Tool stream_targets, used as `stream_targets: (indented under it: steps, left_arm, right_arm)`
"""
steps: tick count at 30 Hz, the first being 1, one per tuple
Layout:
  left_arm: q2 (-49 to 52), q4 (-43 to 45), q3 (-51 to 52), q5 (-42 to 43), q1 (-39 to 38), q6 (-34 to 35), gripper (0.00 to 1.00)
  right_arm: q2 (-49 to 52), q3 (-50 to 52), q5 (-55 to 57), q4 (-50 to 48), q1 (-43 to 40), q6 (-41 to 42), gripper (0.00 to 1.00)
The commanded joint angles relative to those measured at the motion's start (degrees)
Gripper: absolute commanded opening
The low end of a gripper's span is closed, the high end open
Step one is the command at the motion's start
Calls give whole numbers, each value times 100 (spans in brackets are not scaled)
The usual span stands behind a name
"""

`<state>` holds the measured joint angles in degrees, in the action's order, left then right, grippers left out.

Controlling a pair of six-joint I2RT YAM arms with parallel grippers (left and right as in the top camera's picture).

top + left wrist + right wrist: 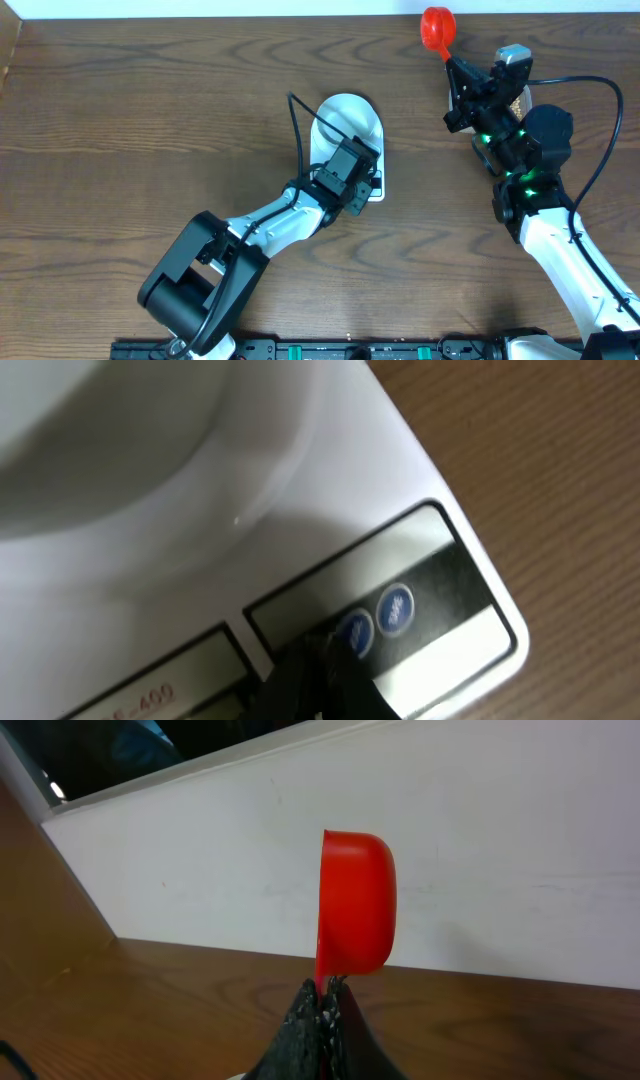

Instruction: Scoop item into bowl and weigh 50g on scale

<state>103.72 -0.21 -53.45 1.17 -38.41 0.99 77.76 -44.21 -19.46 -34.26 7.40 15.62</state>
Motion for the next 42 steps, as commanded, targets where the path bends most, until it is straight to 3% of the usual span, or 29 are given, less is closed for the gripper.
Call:
stream_targets:
  steps: [1, 7, 13, 19, 32, 42]
  left_arm:
    - [260, -55, -68, -9, -2, -122, 7]
    - [162, -79, -70, -57, -2, -142, 7]
    - [-1056, -557, -151, -50, -2, -138, 7]
    - [-1617, -769, -151, -221, -2, -50, 7]
    - [-1342, -826, -151, -216, 9, 72, 7]
    - [-245, -466, -151, -133, 9, 74, 7]
  right_arm:
    - [31, -122, 50, 4, -22, -114, 1]
    - [31, -122, 52, 2, -22, -114, 1]
    - [31, -122, 457, -74, -24, -107, 1]
    - [31, -160, 874, -131, -24, 22, 1]
    - [184, -214, 970, -129, -24, 216, 1]
    - [208, -264, 970, -109, -24, 212, 1]
